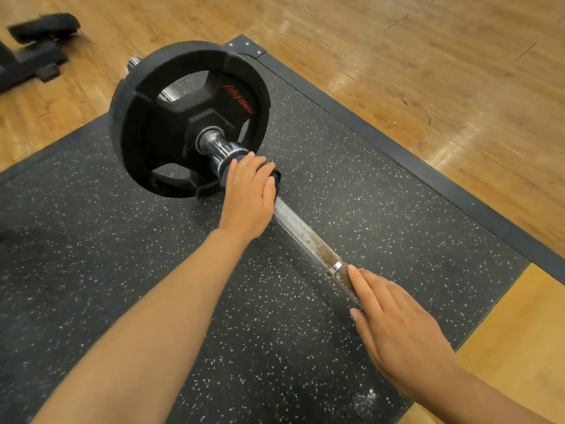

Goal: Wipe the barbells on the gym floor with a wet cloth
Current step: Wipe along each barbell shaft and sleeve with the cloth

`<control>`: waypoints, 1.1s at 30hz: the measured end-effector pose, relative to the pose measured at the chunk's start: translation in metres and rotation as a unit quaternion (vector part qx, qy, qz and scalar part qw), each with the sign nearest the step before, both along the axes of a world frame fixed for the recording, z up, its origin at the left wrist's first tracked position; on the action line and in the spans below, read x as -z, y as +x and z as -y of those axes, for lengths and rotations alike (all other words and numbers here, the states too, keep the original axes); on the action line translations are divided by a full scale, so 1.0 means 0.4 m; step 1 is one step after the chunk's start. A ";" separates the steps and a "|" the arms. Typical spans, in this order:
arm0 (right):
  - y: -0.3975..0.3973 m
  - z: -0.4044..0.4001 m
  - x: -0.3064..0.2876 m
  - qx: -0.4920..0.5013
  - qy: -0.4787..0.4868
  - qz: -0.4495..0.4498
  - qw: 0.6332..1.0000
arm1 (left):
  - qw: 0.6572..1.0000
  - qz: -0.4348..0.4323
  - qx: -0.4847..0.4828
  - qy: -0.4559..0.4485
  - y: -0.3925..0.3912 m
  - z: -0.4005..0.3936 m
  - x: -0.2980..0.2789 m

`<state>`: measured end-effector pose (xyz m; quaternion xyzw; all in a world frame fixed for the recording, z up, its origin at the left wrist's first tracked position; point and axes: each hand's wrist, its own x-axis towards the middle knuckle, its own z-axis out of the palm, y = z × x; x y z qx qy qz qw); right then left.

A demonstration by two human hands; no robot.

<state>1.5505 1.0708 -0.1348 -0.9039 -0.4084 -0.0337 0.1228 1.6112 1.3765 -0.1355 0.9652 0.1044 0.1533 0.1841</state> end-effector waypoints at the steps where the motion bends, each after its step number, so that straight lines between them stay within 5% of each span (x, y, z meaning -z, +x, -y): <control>1: -0.001 -0.001 -0.001 0.001 0.001 0.000 1.000 | 0.999 0.017 -0.010 -0.037 -0.010 0.020 0.008; 6: -0.001 -0.004 0.000 -0.003 0.004 0.002 1.000 | 0.993 0.030 0.057 -0.096 -0.067 0.084 0.022; 13: -0.003 -0.004 -0.005 -0.003 0.006 0.012 1.000 | 0.980 0.084 0.157 0.088 -0.046 0.013 -0.023; 18: -0.003 -0.002 -0.003 -0.002 0.007 0.014 1.000 | 0.968 0.022 0.213 0.129 -0.011 -0.018 -0.016; 33: -0.001 -0.005 -0.014 0.001 -0.018 -0.005 1.000 | 0.944 0.222 0.177 0.166 -0.025 0.008 0.025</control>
